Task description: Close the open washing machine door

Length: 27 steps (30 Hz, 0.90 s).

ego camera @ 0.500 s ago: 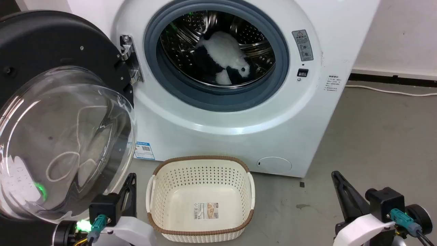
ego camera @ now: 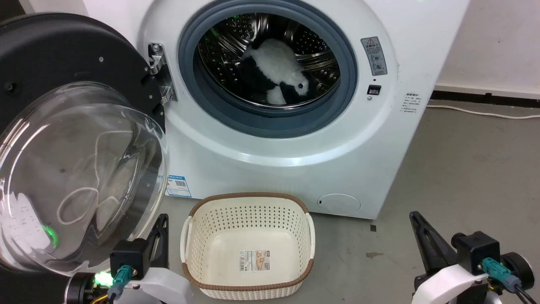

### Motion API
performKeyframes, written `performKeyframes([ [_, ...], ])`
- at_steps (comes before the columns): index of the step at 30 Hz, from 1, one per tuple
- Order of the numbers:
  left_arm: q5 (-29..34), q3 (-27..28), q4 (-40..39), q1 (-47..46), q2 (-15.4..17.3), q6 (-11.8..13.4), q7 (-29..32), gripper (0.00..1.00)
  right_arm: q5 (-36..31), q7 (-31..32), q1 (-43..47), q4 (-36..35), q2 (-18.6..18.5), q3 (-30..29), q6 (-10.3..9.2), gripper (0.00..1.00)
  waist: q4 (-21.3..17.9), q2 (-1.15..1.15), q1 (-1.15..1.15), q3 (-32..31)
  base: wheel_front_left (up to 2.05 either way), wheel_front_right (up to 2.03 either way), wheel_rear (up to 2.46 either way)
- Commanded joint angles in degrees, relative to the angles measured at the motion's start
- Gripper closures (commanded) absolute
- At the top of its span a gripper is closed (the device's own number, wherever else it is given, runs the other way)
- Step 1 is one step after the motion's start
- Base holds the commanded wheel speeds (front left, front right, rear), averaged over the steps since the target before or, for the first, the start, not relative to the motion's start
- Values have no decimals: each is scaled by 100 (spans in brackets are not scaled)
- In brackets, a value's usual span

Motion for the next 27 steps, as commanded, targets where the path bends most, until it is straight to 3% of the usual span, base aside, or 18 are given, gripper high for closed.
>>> performKeyframes([
  [1,14,13,-24,-87,-1,16,1,100,-29,3,-69,-26,5,1,5,100,0,0,0,0,0,0,0],
  [19,-2,-3,1,1,0,-2,-4,100,4,-3,2,1,0,1,-1,100,0,0,0,0,0,0,0],
  [20,-3,-4,4,3,0,-2,-3,0,5,-4,3,4,0,2,-1,0,0,0,0,0,0,0,0],
  [27,-14,-34,-3,6,0,-17,-60,0,72,-60,17,19,0,-36,-1,0,1,0,0,1,0,0,0],
])
